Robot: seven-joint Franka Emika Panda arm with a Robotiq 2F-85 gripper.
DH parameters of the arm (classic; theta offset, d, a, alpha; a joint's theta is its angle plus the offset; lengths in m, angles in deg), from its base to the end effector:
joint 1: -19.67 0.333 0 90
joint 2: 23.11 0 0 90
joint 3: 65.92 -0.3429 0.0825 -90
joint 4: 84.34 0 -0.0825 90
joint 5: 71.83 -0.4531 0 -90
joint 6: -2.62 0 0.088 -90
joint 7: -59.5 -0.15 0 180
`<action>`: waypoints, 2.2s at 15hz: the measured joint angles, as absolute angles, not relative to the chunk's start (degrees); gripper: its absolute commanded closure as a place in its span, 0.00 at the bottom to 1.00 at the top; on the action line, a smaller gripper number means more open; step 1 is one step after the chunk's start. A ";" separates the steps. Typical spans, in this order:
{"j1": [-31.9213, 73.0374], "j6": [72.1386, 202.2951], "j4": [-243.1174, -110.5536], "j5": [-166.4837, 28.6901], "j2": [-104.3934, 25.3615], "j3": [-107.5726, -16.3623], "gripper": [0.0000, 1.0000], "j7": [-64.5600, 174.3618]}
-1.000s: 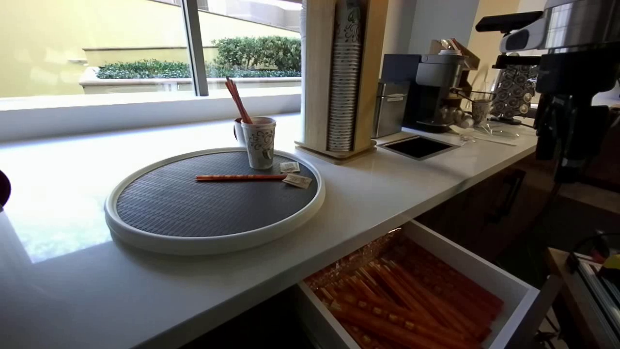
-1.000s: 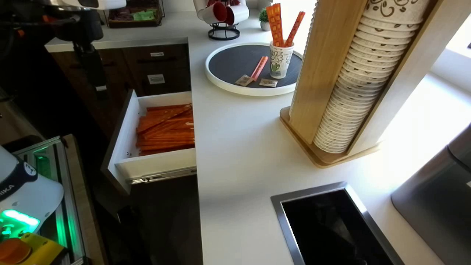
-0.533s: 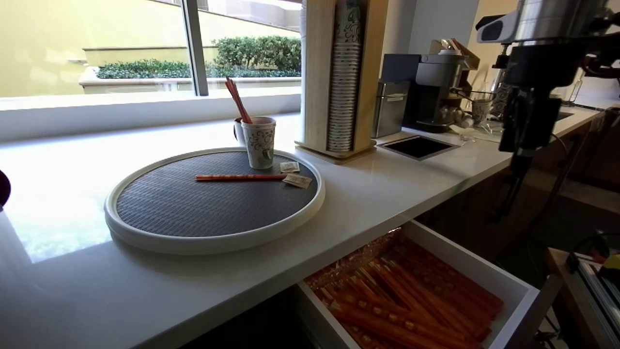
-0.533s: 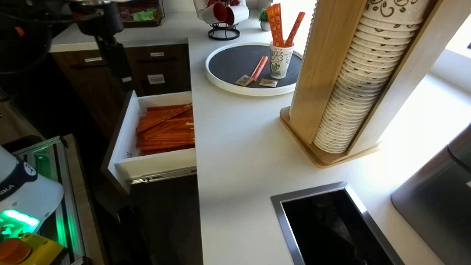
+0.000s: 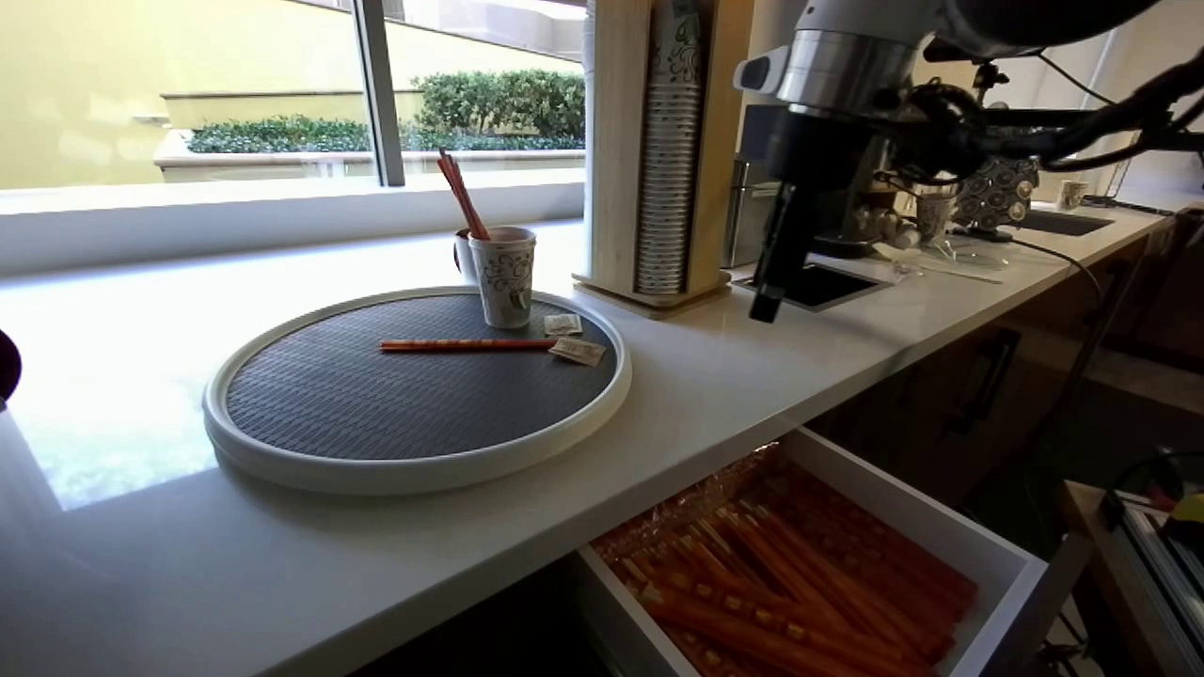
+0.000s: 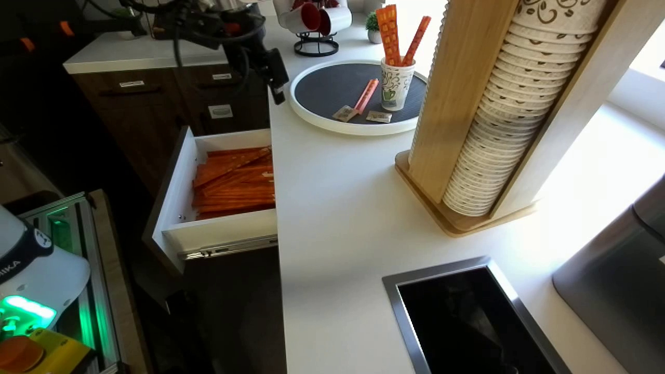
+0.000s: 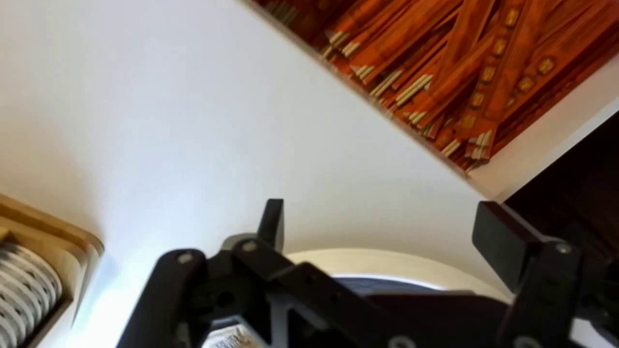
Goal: Move the sachets on the tray to the left side of the tray
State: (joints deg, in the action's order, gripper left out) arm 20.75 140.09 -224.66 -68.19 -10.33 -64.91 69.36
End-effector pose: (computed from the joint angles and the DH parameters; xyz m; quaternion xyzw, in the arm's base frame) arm 0.5267 -0.0015 0.3424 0.9902 0.1076 0.0844 0.0288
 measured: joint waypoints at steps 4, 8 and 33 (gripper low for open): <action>21.21 143.54 -214.10 -71.36 -21.47 -65.16 0.00 76.01; 21.00 148.42 -207.22 -75.25 -29.20 -65.69 0.00 81.08; 15.68 163.45 -197.48 -76.62 -47.32 -69.56 0.20 80.99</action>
State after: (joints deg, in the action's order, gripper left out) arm 15.68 163.45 -197.48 -76.62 -47.32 -69.56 80.99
